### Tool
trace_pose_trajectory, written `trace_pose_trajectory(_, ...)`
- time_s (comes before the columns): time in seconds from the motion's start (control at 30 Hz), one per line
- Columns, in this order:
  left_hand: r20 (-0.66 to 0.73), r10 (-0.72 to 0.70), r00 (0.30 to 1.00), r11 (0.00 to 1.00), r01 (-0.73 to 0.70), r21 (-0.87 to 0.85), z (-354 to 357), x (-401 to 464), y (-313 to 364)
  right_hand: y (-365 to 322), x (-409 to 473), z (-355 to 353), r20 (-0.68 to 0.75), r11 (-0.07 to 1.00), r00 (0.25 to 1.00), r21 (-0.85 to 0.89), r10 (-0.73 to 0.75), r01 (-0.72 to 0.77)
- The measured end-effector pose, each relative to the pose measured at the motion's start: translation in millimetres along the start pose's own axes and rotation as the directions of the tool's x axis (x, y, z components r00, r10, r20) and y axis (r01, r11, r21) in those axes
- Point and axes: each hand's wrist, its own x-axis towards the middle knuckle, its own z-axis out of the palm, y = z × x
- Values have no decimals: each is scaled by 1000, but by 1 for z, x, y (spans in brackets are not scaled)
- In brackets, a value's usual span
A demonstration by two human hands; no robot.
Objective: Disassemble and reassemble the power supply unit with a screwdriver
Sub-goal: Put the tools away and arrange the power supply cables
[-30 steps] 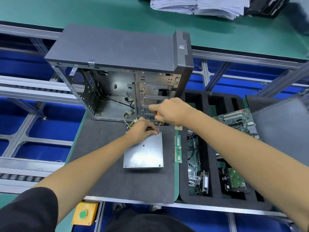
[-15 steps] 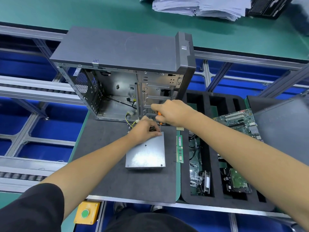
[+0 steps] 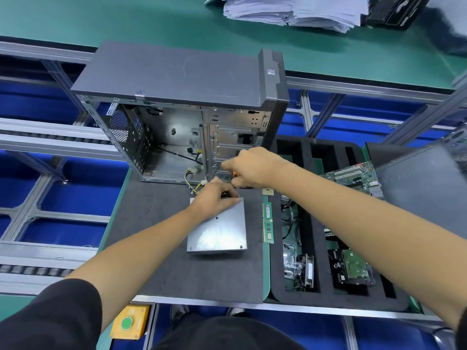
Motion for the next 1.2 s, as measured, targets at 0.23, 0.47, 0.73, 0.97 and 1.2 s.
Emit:
trace_pose_trajectory(0.23,-43,15,999,999,-17,-31,2,0,0,-2,-2,-9,33,987,990,80,-140,137)
trace_pose_trajectory(0.47,-27,22,999,1000,-22,2,2,-4,3,0,4,-5,44,999,998,-9,42,-42)
trace_pose_trajectory(0.73,-21,0,1000,1000,0,3,2,-6,5,11,8,-9,85,996,993,-2,-87,88)
trace_pose_trajectory(0.97,-40,20,999,1000,-20,12,1,-7,5,9,5,-6,123,981,980,141,-154,136)
trace_pose_trajectory(1.2,-6,70,998,997,-70,38,1,-4,2,4,-1,-5,123,996,990,44,68,-74)
